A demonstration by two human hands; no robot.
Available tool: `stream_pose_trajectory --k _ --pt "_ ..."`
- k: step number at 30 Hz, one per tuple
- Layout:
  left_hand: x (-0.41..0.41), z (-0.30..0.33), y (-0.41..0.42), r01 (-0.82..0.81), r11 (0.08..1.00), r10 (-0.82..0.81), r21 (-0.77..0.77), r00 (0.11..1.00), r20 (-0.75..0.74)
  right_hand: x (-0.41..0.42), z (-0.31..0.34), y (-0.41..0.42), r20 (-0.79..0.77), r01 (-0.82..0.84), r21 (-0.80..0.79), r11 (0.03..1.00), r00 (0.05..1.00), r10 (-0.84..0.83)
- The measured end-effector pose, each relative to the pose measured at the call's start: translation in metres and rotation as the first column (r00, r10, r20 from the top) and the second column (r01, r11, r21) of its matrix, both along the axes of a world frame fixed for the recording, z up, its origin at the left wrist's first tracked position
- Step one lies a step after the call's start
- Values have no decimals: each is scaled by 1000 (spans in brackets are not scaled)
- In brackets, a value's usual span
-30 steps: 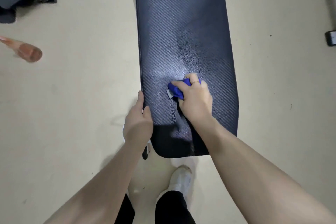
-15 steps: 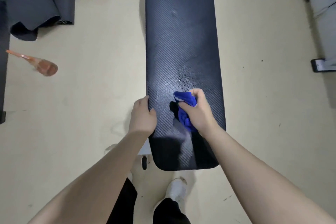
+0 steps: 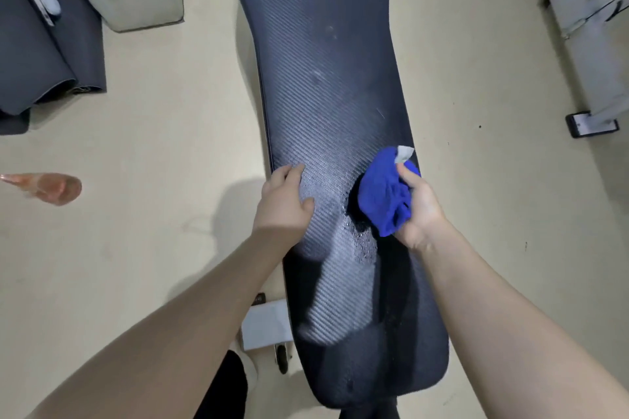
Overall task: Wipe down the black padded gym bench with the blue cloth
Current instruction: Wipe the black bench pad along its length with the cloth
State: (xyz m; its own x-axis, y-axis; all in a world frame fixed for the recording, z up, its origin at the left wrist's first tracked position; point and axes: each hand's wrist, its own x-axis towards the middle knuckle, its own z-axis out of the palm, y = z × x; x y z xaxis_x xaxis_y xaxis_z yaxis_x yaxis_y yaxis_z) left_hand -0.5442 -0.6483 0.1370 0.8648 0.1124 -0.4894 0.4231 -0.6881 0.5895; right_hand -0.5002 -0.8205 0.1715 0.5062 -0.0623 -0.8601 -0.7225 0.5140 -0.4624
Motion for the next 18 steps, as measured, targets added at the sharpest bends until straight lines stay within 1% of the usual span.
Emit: stream_pose_trajectory --k 2,3,5,6,8,9,10,11,12,13,14,15,16,17,18 --pt "14 -10 -6 13 996 -8 83 998 -59 14 -2 -9 34 -23 32 999 999 22" --pt "20 -15 -10 21 993 -9 112 994 -110 22 -6 -13 43 -68 19 997 997 67" --pt "26 -25 -18 73 978 -35 194 981 -190 34 -20 -16 65 -199 -99 975 976 206" --pt "26 -28 -21 96 967 -48 236 978 -202 39 -26 -16 103 -245 -153 957 960 262" --pt "23 -31 -25 116 951 -65 287 981 -181 47 -39 -15 205 -331 -235 914 902 379" --pt "23 -31 -26 124 946 -75 300 983 -170 49 -48 -16 218 -387 -307 870 861 460" --pt "22 -30 -26 129 943 -82 305 983 -163 52 -56 -17 168 -479 -468 743 776 607" --pt "22 -30 -26 124 945 -79 301 984 -158 55 -62 -15 32 -537 -680 499 658 752" --pt "22 -29 -25 113 950 -69 290 985 -156 58 -66 -13 -174 -515 -835 197 585 792" --pt "22 -29 -25 101 955 -59 277 986 -157 60 -64 -10 -290 -425 -905 -10 599 747" --pt "23 -29 -25 93 958 -52 270 986 -156 62 -58 -5 -274 -318 -945 -76 646 712" --pt "23 -30 -25 90 959 -48 270 986 -157 61 -52 -1 -189 -237 -971 -29 687 702" --pt "23 -30 -25 91 957 -48 275 986 -158 59 -45 6 -92 -175 -984 41 688 720" --pt "24 -30 -25 93 955 -49 280 986 -159 54 -44 13 -75 -159 -986 38 644 761" --pt "24 -30 -24 94 954 -51 283 986 -157 48 -43 21 -139 -189 -981 -36 572 808"
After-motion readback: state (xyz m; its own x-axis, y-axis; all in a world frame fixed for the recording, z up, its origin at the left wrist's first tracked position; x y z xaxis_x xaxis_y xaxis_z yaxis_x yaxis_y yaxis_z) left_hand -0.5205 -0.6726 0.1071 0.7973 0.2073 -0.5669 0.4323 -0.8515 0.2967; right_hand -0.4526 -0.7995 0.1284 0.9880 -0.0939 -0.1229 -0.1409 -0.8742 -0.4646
